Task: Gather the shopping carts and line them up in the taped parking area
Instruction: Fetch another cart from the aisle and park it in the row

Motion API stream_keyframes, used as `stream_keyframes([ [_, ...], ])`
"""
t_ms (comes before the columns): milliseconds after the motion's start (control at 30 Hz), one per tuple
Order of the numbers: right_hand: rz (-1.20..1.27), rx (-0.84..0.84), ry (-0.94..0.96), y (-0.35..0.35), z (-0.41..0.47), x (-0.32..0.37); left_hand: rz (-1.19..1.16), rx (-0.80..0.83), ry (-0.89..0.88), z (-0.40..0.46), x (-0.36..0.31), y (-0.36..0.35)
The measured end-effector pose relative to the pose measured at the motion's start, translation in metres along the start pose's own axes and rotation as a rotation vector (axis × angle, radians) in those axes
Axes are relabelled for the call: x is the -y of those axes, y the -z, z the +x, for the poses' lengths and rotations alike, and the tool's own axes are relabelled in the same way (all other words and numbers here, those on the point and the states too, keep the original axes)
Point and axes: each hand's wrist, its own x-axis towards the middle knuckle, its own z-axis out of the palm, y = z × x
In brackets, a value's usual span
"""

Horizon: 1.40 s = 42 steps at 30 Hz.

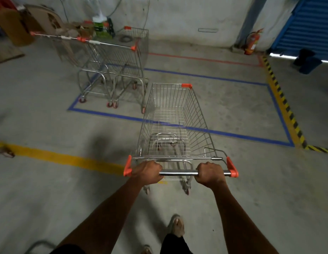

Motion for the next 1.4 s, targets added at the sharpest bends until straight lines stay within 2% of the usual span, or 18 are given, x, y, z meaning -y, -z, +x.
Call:
stream_keyframes([
  [500, 0.069, 0.028, 0.074, 0.060, 0.245, -0.003, 0.086, -0.031, 0.078, 0.187, 0.140, 0.081],
  [667, 0.065, 0.030, 0.073, 0.076, 0.317, -0.002, 0.041, -0.029, 0.124, 0.246, 0.184, 0.106],
  [933, 0.044, 0.003, 0.019, 0.097, 0.448, -0.002, 0.037, -0.038, 0.132, 0.357, 0.260, 0.152],
  [1167, 0.040, -0.049, -0.079, 0.119, 0.555, -0.004, 0.029, -0.016, 0.051, 0.460, 0.330, 0.191],
  [1400, 0.071, -0.023, -0.217, 0.126, 0.655, -0.016, 0.086, -0.010, -0.009, 0.554, 0.379, 0.223],
])
